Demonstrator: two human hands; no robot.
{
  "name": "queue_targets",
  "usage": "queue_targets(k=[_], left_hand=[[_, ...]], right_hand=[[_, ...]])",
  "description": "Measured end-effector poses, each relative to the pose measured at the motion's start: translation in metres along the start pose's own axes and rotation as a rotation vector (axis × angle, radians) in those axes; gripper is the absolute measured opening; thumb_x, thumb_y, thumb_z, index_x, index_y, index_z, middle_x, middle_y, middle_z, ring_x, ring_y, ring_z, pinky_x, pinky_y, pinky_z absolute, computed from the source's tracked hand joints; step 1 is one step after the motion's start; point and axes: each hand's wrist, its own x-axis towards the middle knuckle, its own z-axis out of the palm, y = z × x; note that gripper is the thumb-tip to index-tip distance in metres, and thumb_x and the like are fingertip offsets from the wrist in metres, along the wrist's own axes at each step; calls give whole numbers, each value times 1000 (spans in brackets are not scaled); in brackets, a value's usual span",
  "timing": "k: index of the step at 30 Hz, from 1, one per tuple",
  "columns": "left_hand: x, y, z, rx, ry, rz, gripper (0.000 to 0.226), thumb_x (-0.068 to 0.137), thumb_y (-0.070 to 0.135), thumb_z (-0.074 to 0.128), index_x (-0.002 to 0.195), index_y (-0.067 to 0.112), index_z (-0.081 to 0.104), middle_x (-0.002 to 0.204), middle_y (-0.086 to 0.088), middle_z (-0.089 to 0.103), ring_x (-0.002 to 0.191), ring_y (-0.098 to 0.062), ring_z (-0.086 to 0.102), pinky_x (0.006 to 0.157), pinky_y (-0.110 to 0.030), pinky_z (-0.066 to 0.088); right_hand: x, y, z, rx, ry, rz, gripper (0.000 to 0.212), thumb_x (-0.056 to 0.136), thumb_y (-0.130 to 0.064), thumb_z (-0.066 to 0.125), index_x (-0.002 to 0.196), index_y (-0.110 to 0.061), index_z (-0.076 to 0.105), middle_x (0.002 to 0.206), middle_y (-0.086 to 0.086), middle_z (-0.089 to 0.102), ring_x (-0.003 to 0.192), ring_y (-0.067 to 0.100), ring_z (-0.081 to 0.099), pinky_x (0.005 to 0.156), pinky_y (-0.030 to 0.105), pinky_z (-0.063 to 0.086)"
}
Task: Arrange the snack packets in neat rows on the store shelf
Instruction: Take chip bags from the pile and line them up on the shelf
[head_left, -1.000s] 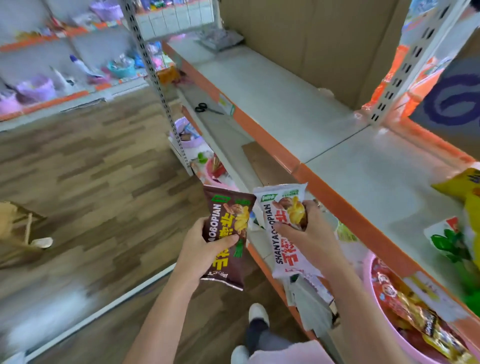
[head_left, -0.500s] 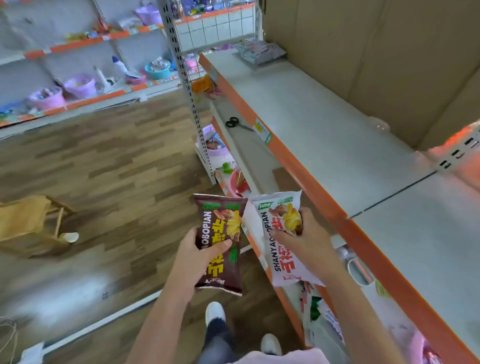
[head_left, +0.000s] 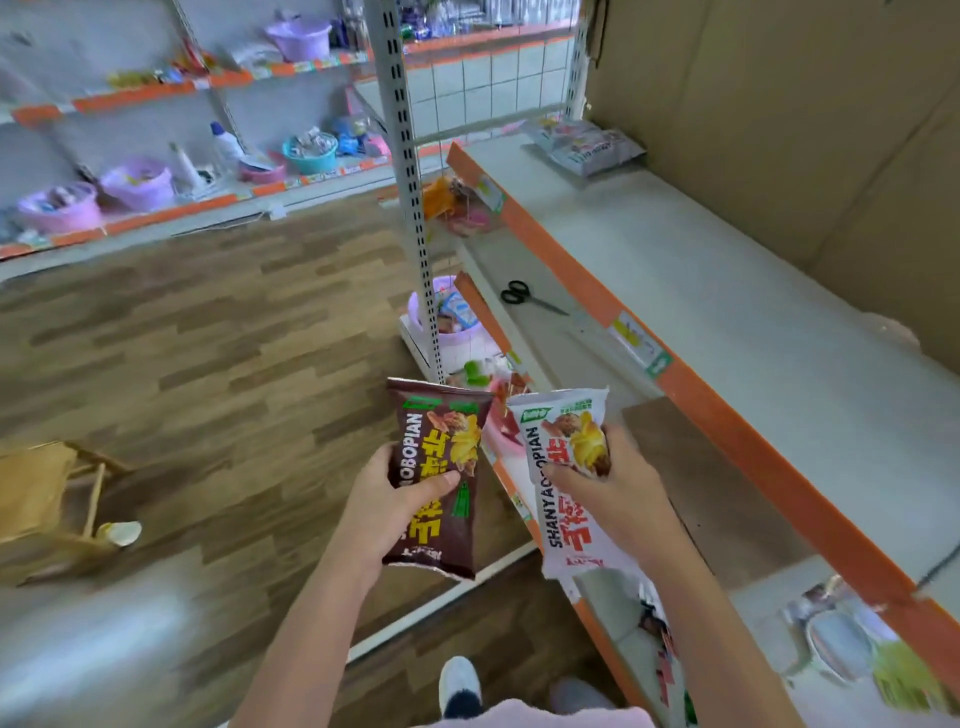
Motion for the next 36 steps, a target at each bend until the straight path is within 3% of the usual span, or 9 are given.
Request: queue_targets(k=[6,11,15,22,28,36], left_hand=[[44,-2,-25,-16,5,-79,36,70,14,80,100,18,60,93,-2,71,81,-19,69,66,-29,52],[86,17,-37,-68,55,-94,35,71,11,78,101,17,60,91,-2,71,77,-16,70,57,-21,52],[124,45,-46,-58,107,-70,40,69,13,80,104,14,60,97,-6,72,86,-23,70,76,-37,56],[185,99,-37,-21,136,-13,45,68,18,81,107,18,58,100,-3,71,89,-22,69,83,-42,54],[233,123,-17,24,29,-28,42,70,13,79,106,16,56,100,-7,71,85,-24,70,71,-36,55],[327,166,12,119,-245,-7,49,70,13,79,114,16,56,98,-5,71,82,-22,70,65,-32,54]], right_hand=[[48,-23,29,-94,-29,-9,31,80,-33,71,105,-27,53,89,-13,65,73,1,63,57,20,43],[106,-43,49,-76,-82,-30,33,80,-33,70,108,-32,51,90,-12,67,72,3,66,58,21,47],[155,-69,56,6,-128,-89,33,80,-29,71,106,-31,51,91,-10,68,77,9,67,67,30,53],[226,-111,42,94,-148,-133,33,81,-27,71,108,-28,53,92,-7,70,77,11,69,72,37,56],[258,-111,30,158,-84,-70,36,80,-30,71,111,-30,52,94,-6,71,77,12,70,75,43,57],[301,-128,16,157,214,12,34,80,-33,70,106,-26,50,94,-8,68,77,9,68,73,34,55]])
